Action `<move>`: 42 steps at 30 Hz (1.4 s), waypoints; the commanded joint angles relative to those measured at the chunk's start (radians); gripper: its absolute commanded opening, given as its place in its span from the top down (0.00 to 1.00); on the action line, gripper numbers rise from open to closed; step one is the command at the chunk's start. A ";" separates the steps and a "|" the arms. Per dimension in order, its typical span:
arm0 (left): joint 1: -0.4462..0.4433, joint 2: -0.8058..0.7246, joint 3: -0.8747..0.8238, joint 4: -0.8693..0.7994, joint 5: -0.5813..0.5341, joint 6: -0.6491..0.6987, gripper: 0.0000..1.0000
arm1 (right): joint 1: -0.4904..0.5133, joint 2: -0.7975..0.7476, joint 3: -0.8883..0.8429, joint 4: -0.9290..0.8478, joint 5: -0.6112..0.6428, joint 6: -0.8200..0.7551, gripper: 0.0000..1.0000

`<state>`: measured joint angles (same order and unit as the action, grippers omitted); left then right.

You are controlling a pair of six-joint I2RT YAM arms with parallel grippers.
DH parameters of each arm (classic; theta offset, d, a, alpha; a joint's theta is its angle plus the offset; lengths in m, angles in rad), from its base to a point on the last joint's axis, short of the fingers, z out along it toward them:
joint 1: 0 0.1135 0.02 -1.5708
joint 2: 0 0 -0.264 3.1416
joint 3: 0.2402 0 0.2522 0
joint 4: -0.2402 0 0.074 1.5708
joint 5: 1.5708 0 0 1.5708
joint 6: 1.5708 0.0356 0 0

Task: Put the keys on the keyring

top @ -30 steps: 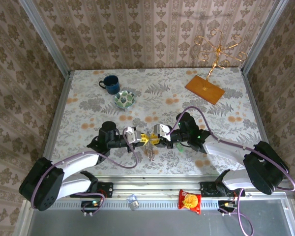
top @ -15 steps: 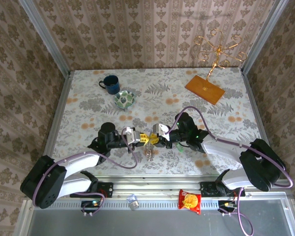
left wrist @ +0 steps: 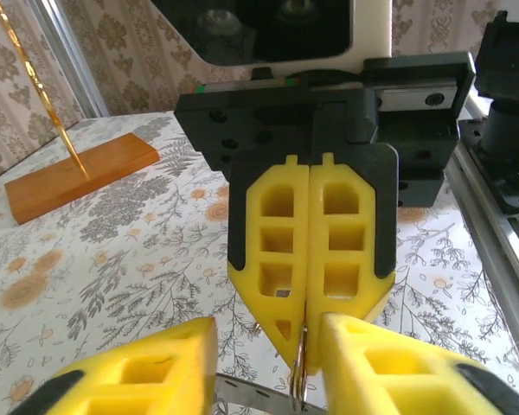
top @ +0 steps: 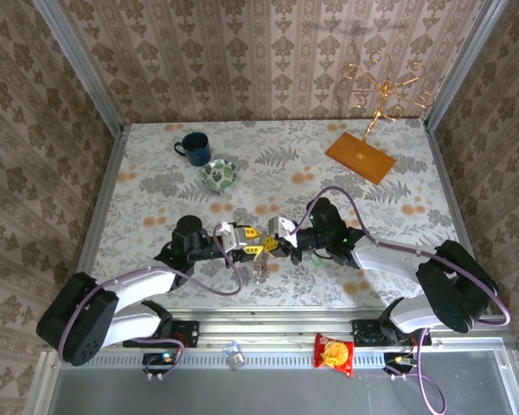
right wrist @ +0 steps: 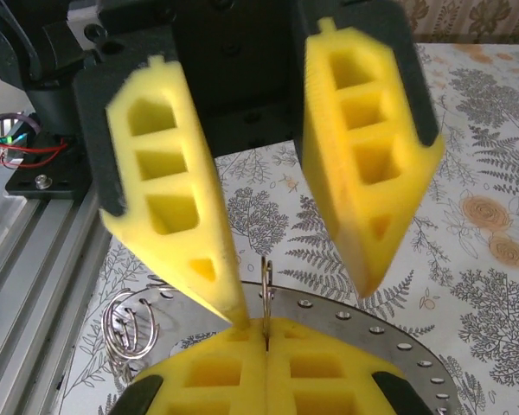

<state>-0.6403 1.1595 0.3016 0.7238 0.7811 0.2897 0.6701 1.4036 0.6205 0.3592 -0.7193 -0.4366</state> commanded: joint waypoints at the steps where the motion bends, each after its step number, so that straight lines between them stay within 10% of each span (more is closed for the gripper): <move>1: -0.002 -0.085 0.020 -0.165 -0.032 0.058 0.62 | 0.000 -0.007 0.031 -0.047 -0.014 -0.061 1.00; 12: 0.005 -0.148 0.098 -0.489 -0.068 0.175 0.71 | 0.000 -0.043 0.060 -0.125 -0.012 -0.114 1.00; 42: 0.021 -0.044 0.191 -0.472 0.040 0.169 0.86 | 0.051 -0.039 0.189 -0.375 0.064 -0.281 1.00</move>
<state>-0.6270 1.1103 0.4656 0.2176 0.8001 0.4667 0.7052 1.3750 0.7738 0.0170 -0.6468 -0.6895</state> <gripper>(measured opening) 0.145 0.063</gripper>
